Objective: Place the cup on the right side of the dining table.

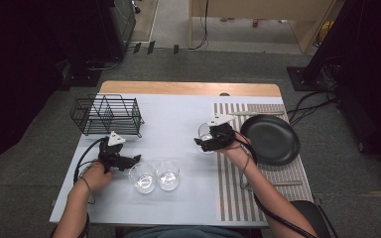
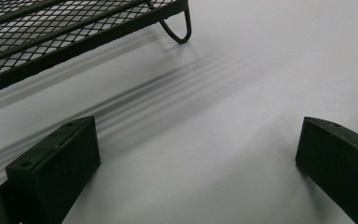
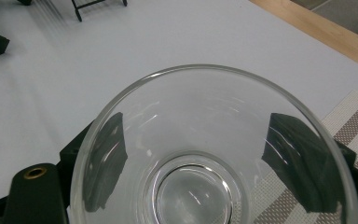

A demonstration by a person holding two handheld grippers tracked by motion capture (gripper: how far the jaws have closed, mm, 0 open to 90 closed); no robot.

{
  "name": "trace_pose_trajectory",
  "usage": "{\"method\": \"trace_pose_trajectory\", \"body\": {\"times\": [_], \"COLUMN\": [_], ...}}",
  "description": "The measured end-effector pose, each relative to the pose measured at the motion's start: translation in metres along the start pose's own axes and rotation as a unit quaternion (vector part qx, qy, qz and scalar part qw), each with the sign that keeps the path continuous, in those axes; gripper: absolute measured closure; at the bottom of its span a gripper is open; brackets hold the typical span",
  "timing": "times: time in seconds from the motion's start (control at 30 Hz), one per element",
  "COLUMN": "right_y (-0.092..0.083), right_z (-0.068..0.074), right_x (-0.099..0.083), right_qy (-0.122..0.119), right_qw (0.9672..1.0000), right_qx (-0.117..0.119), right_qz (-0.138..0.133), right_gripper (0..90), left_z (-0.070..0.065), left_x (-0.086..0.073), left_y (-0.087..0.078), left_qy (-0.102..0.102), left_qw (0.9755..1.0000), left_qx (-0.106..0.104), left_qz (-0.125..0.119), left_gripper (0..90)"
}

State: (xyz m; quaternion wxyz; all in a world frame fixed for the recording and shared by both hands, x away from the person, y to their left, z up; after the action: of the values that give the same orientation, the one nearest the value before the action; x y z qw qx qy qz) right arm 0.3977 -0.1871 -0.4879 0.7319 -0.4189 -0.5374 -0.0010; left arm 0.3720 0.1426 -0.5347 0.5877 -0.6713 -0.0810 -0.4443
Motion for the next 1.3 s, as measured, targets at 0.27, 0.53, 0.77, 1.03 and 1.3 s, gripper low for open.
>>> {"method": "trace_pose_trajectory", "body": {"times": [0.27, 0.53, 0.77, 1.03, 1.3], "right_y": [-0.002, -0.003, -0.005, -0.007, -0.008], "right_z": [-0.004, -0.010, -0.013, -0.019, -0.022], "right_x": [0.000, -0.001, -0.001, -0.002, -0.002], "right_qy": [0.001, 0.008, 0.010, 0.014, 0.018], "right_qw": [1.0000, 0.9999, 0.9998, 0.9995, 0.9994], "right_qx": [-0.006, -0.012, -0.017, -0.028, -0.031], "right_qz": [-0.001, -0.001, -0.002, -0.004, -0.005], "right_gripper": [19.3, 19.3, 19.3, 19.3, 19.3], "left_z": [0.000, 0.000, 0.000, 0.000, 0.000], "left_x": [0.000, 0.000, 0.000, 0.000, 0.000], "left_y": [0.000, 0.000, 0.000, 0.000, 0.000], "left_qy": [0.000, 0.000, 0.000, 0.000, 0.000], "left_qw": [1.0000, 1.0000, 1.0000, 1.0000, 1.0000], "left_qx": [0.000, 0.000, 0.000, 0.000, 0.000], "left_qz": [0.000, 0.000, 0.000, 0.000, 0.000], "left_gripper": [0.0, 0.0, 0.0, 0.0, 0.0]}}
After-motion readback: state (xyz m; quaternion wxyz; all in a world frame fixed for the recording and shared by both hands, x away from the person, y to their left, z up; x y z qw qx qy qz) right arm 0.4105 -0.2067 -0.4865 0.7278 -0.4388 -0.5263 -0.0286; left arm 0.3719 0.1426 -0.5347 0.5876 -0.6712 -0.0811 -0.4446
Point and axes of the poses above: each handheld gripper's, and its own axes: y roughly forward along the jaws, x roughly out of its top, z roughly to its left, the point moved 5 cm from there along y, roughly forward along the jaws, and after that the axes turned 7 degrees about x, right-handed, at the moved point
